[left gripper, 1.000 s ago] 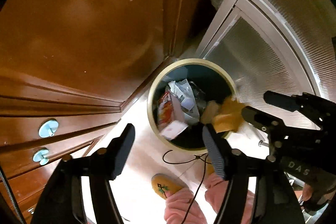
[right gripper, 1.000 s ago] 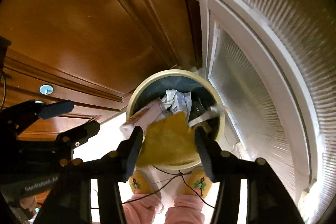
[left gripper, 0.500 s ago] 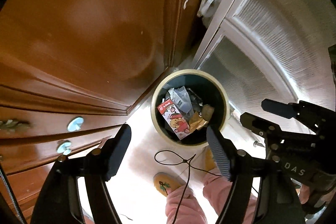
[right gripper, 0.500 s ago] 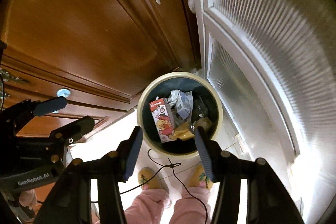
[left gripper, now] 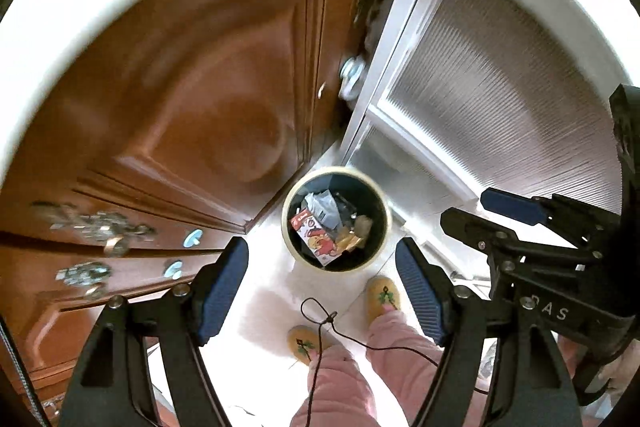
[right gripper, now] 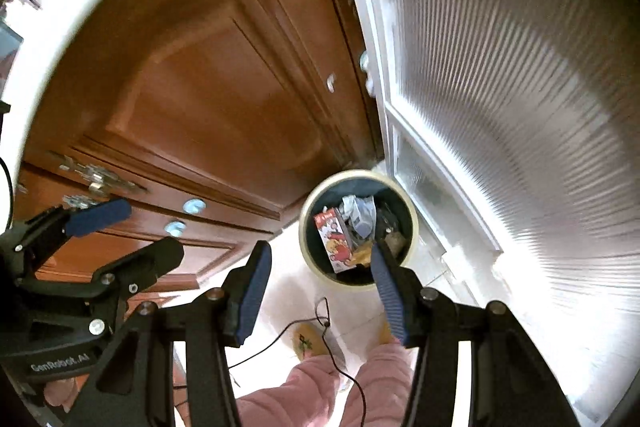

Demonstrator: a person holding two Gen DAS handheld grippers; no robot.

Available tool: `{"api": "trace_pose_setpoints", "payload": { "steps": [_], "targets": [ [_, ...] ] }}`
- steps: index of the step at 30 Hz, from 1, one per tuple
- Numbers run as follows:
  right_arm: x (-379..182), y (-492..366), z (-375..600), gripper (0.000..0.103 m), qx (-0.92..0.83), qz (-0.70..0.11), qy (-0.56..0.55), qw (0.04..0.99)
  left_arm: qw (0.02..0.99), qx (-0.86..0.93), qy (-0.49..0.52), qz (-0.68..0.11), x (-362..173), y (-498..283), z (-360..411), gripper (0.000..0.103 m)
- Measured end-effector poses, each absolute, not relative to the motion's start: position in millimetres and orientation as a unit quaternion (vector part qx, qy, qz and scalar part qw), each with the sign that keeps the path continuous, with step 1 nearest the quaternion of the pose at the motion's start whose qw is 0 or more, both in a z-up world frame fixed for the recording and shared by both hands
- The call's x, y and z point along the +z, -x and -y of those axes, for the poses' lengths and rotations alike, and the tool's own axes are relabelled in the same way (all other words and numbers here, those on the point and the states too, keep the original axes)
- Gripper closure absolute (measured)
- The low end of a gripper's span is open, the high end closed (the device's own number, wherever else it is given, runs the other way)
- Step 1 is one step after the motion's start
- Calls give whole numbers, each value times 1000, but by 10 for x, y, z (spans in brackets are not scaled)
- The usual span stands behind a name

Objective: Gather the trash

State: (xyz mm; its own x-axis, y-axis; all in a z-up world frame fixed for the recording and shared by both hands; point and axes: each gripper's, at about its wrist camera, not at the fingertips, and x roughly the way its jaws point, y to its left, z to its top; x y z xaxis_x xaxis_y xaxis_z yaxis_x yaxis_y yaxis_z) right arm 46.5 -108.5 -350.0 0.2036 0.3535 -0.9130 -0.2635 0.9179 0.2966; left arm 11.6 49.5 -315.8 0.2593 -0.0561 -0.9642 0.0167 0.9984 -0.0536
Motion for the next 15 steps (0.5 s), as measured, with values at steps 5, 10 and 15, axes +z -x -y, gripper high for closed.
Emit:
{"api": "trace_pose_setpoints", "payload": {
  "steps": [5, 10, 15],
  "targets": [
    [-2877, -361, 1143, 51, 196, -577, -45, 791, 818, -16, 14, -575, -2488, -22, -530, 29],
    [-2247, -243, 1178, 51, 195, -549, -37, 812, 843, 0, 10, -538, -1837, 28, -535, 29],
    [-1662, -132, 1272, 51, 190, -513, -35, 836, 866, 11, 9, -499, -1163, 98, -556, 29]
  ]
}}
